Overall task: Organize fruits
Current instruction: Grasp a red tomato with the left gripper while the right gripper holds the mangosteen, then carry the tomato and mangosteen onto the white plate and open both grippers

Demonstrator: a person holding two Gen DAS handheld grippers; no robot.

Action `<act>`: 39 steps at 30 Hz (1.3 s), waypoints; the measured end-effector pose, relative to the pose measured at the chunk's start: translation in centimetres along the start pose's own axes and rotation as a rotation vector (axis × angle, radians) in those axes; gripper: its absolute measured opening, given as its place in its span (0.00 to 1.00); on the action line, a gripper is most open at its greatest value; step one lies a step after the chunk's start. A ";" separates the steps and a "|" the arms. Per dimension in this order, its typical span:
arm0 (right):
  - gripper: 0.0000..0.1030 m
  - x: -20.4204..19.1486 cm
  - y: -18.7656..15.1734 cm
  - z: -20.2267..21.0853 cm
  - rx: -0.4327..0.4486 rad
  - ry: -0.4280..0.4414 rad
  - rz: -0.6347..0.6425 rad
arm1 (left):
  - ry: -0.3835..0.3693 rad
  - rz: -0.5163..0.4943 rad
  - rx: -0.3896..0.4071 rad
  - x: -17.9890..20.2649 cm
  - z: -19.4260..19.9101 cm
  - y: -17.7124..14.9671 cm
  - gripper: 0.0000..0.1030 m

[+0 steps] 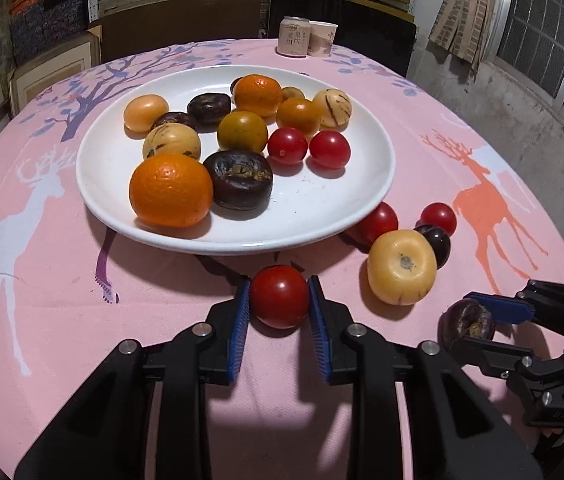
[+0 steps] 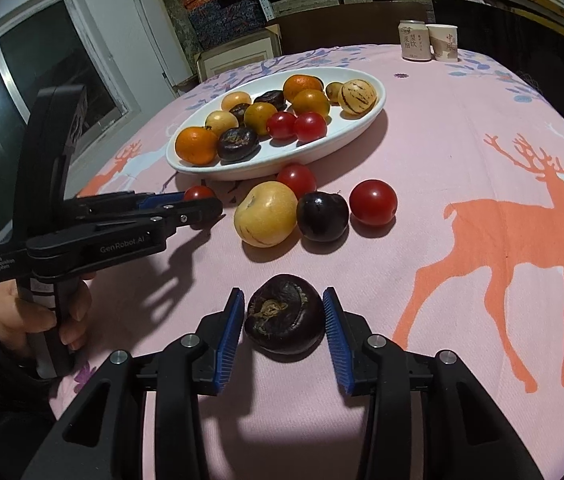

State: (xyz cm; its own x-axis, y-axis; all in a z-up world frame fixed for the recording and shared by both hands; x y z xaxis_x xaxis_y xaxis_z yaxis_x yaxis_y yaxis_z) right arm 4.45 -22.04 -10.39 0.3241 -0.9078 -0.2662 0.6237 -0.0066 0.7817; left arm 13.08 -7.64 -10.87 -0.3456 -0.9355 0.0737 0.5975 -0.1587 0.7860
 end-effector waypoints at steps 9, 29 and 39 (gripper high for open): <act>0.38 -0.4 -0.1 0.2 0.014 -0.067 0.070 | 0.007 -0.023 0.011 0.2 0.1 0.0 0.27; 0.38 -1.3 4.5 2.8 0.120 0.002 0.051 | -0.026 0.077 0.187 -3.6 7.6 3.3 0.27; 0.38 -1.0 13.3 0.9 0.194 -0.060 0.091 | 0.084 0.054 0.208 -8.8 4.2 9.5 0.27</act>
Point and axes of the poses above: each gripper's, at about its wrist camera, not at the fingertips, and z roughly against the way its jaws point, x to its right, y to its top, the point moved 6 cm from there along -z, roughly the way its jaws point, and after that the axes turned 15 degrees about x, right-handed, at the moved point
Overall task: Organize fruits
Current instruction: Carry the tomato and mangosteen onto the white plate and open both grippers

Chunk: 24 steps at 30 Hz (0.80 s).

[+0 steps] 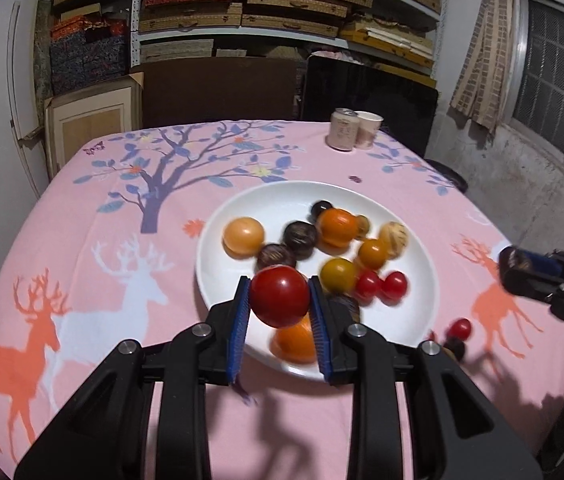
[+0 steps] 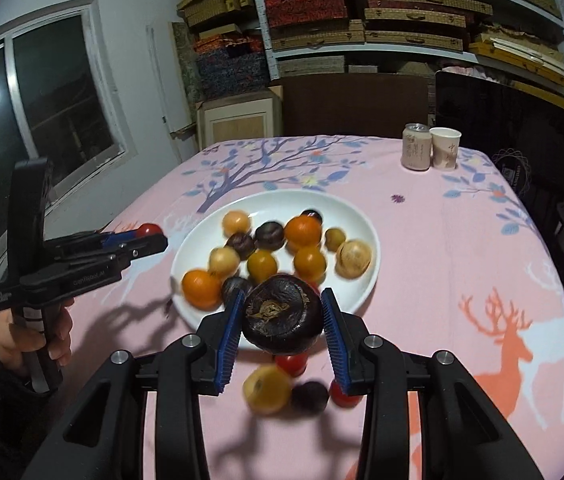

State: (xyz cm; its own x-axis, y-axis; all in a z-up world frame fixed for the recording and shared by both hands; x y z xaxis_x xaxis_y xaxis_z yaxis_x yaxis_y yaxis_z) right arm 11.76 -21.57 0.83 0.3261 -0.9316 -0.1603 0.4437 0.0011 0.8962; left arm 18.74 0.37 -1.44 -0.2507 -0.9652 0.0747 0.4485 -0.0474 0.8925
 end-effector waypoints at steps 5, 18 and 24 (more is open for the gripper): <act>0.38 1.5 0.8 -4.2 -0.049 -0.046 -0.013 | 0.030 0.014 -0.054 -1.7 -4.6 0.2 0.27; 0.51 3.0 0.6 -10.0 -0.089 -0.085 -0.002 | 0.073 0.029 -0.099 -3.2 -9.7 -0.2 0.54; 0.53 2.8 1.0 -7.8 -0.054 -0.078 -0.012 | 0.040 0.068 -0.067 -2.8 -6.8 0.2 0.62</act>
Point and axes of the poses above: each gripper's, at about its wrist camera, not at the fingertips, and z roughly against the way its jaws point, x to its right, y to its top, the point moved 6 cm from there along -z, roughly the way its jaws point, and after that the axes turned 15 degrees about x, right-handed, at the moved point
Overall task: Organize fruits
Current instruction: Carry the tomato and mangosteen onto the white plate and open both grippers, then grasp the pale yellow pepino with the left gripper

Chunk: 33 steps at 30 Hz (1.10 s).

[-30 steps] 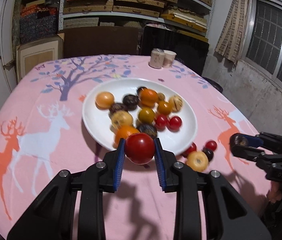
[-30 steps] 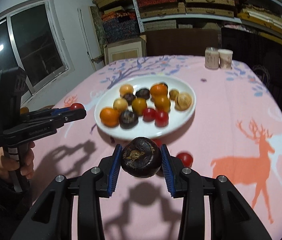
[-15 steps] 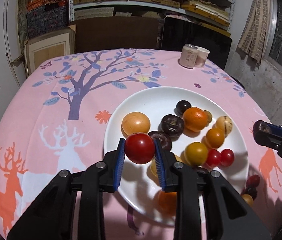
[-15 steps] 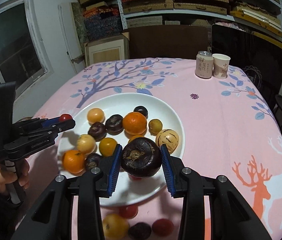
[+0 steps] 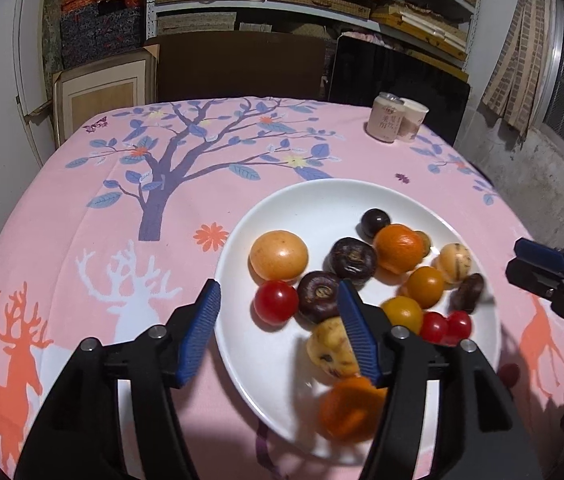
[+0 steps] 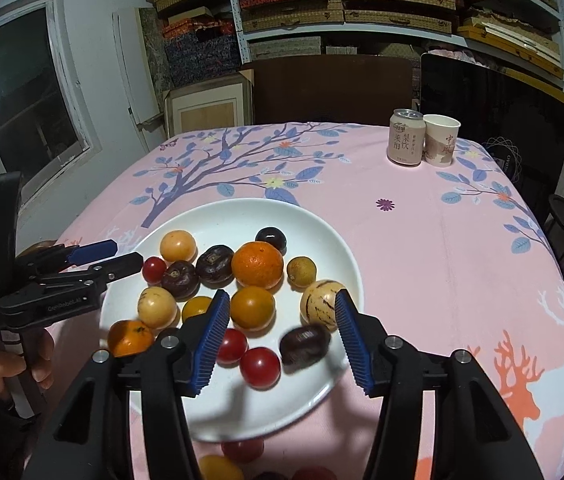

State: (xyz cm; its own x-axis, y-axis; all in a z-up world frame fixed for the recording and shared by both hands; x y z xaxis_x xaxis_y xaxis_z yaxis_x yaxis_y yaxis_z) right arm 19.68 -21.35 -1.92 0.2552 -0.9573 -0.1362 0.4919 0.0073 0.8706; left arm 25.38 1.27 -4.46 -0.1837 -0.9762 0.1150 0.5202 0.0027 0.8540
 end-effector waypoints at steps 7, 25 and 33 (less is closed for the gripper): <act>0.54 2.2 -3.3 5.1 0.031 -0.002 -0.104 | -0.113 -0.042 0.057 3.8 7.3 -2.2 0.86; 0.54 7.3 -10.9 8.8 0.073 -0.006 -0.400 | -0.229 -0.302 -0.123 16.8 5.0 -12.3 0.59; 0.54 6.9 -10.8 8.8 0.068 0.002 -0.379 | -0.295 -0.249 -0.141 16.9 5.5 -12.5 0.39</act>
Point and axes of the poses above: each gripper's, at about its wrist camera, not at the fingertips, and z roughly against the way its jaws point, x to its right, y to its top, the point moved 6 cm from there along -z, roughly the way its jaws point, and after that the axes turned 15 degrees about x, right-handed, at the moved point
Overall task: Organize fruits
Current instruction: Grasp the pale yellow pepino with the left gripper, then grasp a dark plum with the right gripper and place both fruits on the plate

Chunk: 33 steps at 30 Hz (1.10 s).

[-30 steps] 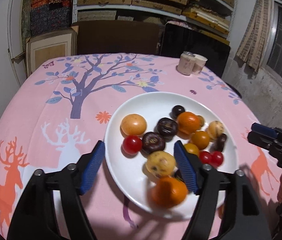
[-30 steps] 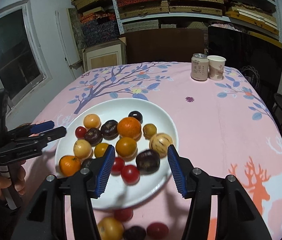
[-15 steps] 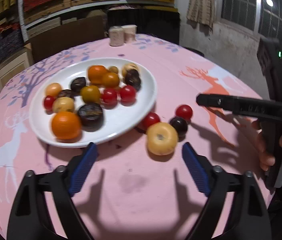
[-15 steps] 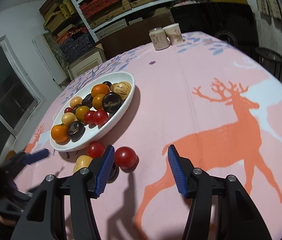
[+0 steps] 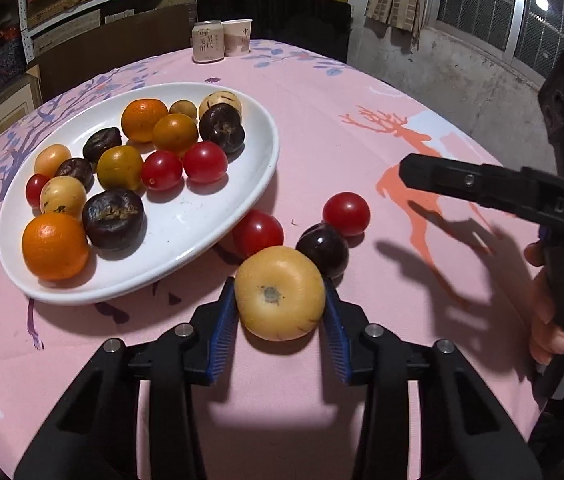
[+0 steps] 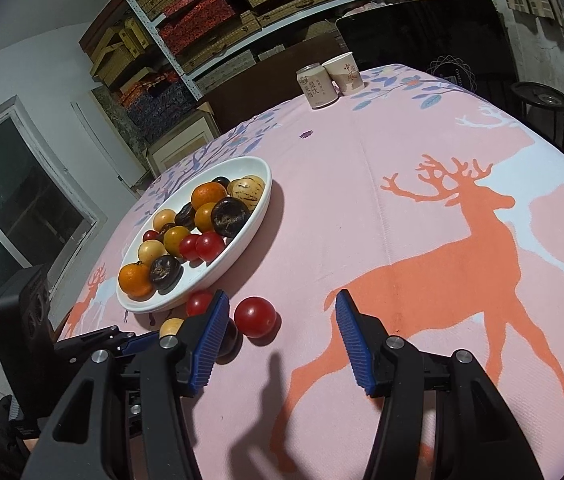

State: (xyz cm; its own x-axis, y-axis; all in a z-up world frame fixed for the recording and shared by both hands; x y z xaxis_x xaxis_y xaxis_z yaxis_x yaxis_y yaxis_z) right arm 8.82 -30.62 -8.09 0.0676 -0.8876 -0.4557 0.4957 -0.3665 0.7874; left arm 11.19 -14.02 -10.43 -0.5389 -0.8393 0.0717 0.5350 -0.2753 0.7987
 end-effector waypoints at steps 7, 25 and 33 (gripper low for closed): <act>0.54 -6.0 -2.1 1.3 -0.043 0.091 0.290 | 0.046 0.083 0.111 -3.3 5.3 -0.1 0.39; 0.30 -8.8 -4.8 -3.9 -0.203 -0.023 0.471 | 0.073 0.161 0.086 -6.1 6.4 -2.1 0.39; 0.30 -9.1 -3.8 -2.1 -0.159 0.012 0.417 | 0.088 0.171 0.097 -6.5 7.0 -2.0 0.39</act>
State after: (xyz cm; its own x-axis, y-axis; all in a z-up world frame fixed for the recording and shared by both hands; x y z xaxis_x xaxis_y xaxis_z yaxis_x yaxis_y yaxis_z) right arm 8.11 -20.57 -7.78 0.2994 -0.9467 -0.1185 0.5506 0.0701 0.8318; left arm 9.03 -4.74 -8.29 -0.3844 -0.9089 0.1616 0.5462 -0.0828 0.8335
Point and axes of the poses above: each gripper's, at about its wrist camera, not at the fingertips, and z roughly against the way its jaws point, x to its right, y to its top, the point moved 6 cm from there along -z, roughly the way its jaws point, and after that the axes turned 15 degrees about x, right-handed, at the moved point
